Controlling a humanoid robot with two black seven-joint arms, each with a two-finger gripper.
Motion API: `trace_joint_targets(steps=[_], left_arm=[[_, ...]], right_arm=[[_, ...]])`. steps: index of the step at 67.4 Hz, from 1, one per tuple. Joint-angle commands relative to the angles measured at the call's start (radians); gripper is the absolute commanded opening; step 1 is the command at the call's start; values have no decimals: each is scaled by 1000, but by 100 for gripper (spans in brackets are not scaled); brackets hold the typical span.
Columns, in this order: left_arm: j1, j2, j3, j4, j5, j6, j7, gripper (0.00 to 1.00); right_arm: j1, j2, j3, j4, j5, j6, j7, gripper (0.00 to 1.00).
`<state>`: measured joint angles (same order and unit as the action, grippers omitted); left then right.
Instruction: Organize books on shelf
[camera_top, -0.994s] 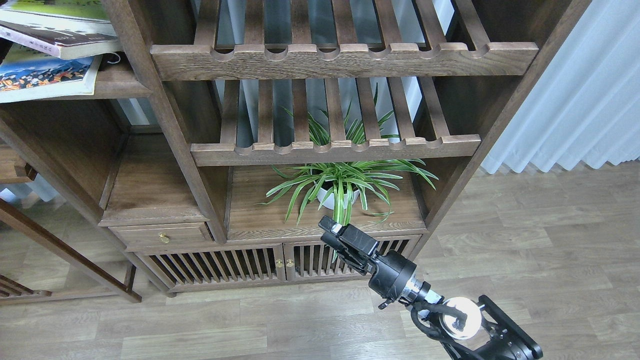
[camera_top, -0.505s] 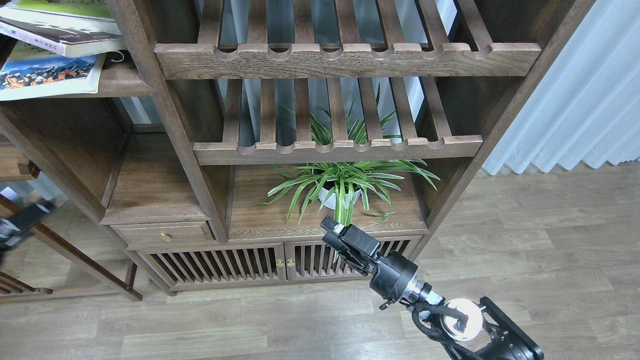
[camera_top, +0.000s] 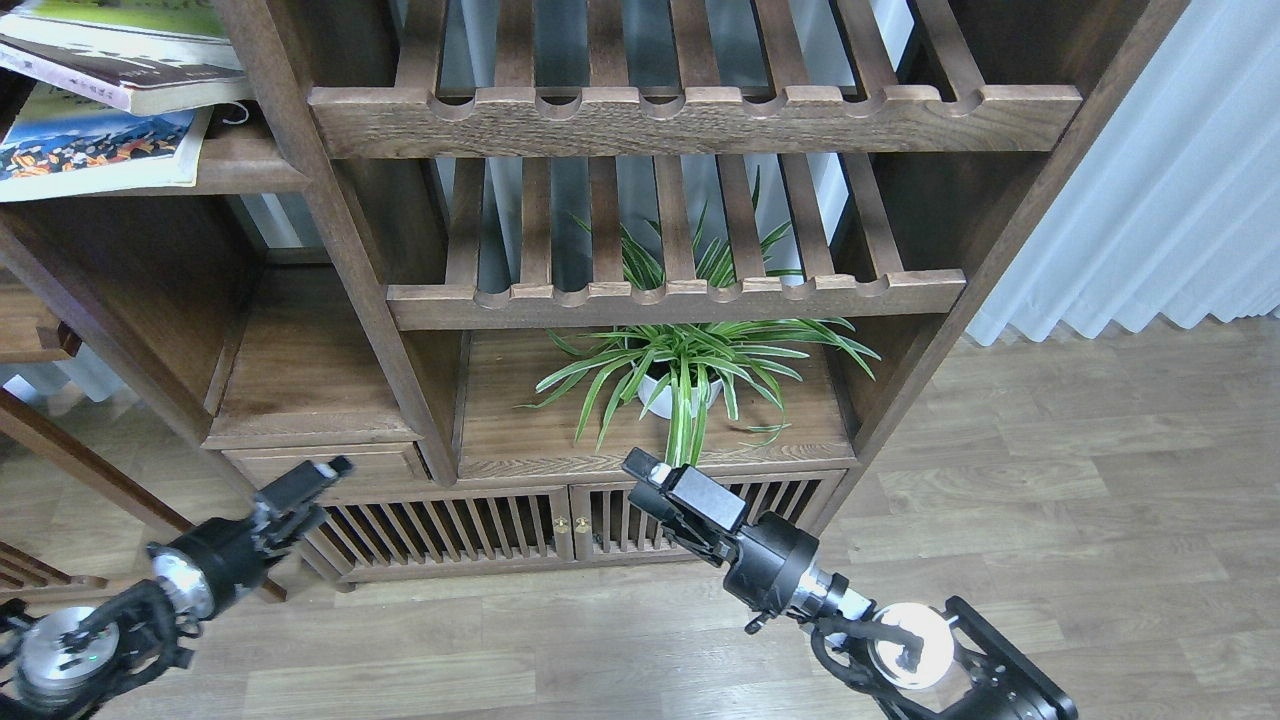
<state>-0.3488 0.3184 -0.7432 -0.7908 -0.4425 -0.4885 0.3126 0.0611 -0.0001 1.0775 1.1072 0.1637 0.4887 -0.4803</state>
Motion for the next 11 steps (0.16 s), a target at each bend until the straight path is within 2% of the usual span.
trace_joint_targets(steps=[1, 11], left_arm=[[-4, -10, -1, -2, 1, 0, 2, 99], [-10, -9, -8, -2, 1, 0, 0, 99]], right_arm=[[2, 0, -1, 0, -1, 0, 0, 99], [11, 0, -1, -1, -1, 0, 0, 100]])
